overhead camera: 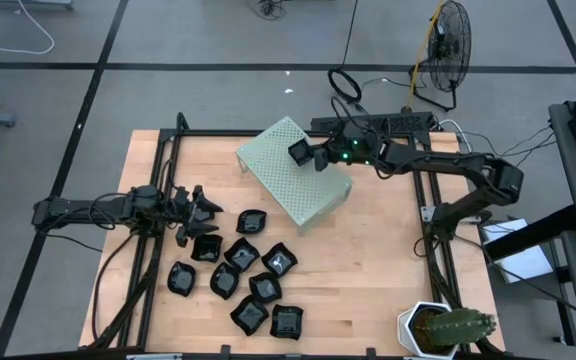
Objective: Pick & Place Mini shaped plates
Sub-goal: Stack the square plate on top of the other square plate on the shelf, then put the leaf-shaped plate on the shelf
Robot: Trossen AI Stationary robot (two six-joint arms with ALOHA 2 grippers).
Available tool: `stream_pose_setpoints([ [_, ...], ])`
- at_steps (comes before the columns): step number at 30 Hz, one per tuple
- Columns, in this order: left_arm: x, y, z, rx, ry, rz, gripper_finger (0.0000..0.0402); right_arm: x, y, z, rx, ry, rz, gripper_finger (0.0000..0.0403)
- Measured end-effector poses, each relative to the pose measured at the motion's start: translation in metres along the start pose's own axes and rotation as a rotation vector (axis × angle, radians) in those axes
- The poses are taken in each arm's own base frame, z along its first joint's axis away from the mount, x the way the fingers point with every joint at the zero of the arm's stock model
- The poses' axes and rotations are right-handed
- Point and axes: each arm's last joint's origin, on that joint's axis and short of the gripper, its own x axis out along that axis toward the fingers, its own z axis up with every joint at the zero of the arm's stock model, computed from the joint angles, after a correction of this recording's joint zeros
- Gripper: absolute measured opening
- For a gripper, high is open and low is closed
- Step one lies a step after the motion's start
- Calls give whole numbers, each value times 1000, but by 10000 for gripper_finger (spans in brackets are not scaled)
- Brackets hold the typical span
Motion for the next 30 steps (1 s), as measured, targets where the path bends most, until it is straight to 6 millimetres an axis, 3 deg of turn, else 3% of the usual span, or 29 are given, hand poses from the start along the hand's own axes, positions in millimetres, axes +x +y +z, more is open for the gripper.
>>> stream_pose_setpoints([
  [12, 0, 0, 0, 0, 0, 0, 296, 2, -3, -2, -105, -10, -57, 8],
  [24, 0, 0, 0, 0, 0, 0, 296, 1, 1, 0, -120, -35, -29, 91],
  [30, 0, 0, 0, 0, 0, 0, 296, -27, 27, 8, -247, -26, 168, 109],
])
